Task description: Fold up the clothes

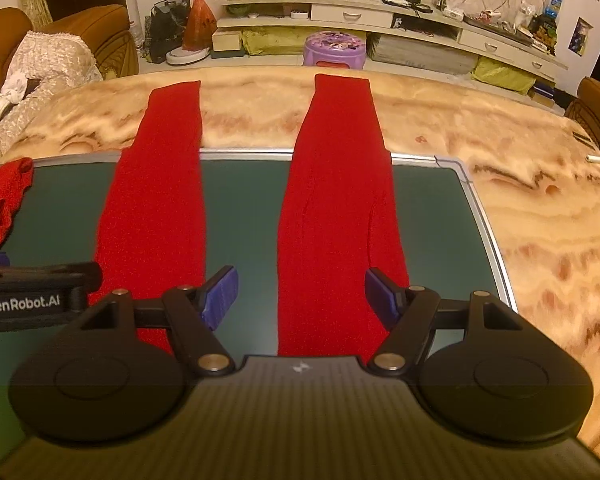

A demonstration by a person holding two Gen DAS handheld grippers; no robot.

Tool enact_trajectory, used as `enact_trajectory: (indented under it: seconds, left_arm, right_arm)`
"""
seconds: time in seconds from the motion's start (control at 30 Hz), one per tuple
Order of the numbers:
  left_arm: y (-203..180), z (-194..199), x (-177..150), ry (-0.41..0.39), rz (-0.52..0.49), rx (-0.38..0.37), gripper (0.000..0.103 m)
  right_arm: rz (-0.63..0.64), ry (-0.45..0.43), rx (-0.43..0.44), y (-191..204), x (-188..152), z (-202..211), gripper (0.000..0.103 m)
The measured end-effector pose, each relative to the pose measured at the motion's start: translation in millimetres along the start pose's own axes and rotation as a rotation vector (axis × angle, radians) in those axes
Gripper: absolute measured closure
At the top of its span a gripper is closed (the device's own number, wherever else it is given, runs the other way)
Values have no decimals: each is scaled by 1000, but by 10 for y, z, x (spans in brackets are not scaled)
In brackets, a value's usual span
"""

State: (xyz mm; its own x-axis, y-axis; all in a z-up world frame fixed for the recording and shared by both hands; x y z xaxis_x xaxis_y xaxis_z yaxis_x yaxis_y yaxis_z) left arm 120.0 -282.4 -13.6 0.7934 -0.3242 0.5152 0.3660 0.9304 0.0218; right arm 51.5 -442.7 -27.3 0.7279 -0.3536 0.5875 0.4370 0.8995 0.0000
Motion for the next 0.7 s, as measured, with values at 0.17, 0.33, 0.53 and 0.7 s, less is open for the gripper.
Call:
enact_trajectory:
  seconds: [0.17, 0.33, 0.53, 0.7]
  left_arm:
    - [-16, 118, -154, 1, -10, -7, 0]
    - [-31, 248, -271, -9, -22, -12, 0]
    - [-49, 369, -432, -11, -22, -21, 0]
    - [-51, 467, -544, -16, -24, -15, 0]
  right_arm:
    - [-7, 3, 9, -17, -168, 109, 25]
    - [-17, 11, 15, -59, -315, 211, 25]
    - [-26, 13, 17, -92, -445, 330, 25]
    - [-29, 11, 13, -97, -542, 431, 25]
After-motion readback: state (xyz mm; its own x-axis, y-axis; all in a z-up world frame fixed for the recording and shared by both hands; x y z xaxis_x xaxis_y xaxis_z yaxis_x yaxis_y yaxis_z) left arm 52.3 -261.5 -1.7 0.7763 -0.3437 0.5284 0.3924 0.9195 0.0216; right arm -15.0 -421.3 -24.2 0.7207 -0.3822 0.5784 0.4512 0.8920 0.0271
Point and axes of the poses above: each gripper's, at about its wrist camera, not at the fingertips, and z roughly against the way its jaws point, y to its left, x to its top, the point moved 8 cm from there along -z, roughly the way its jaws point
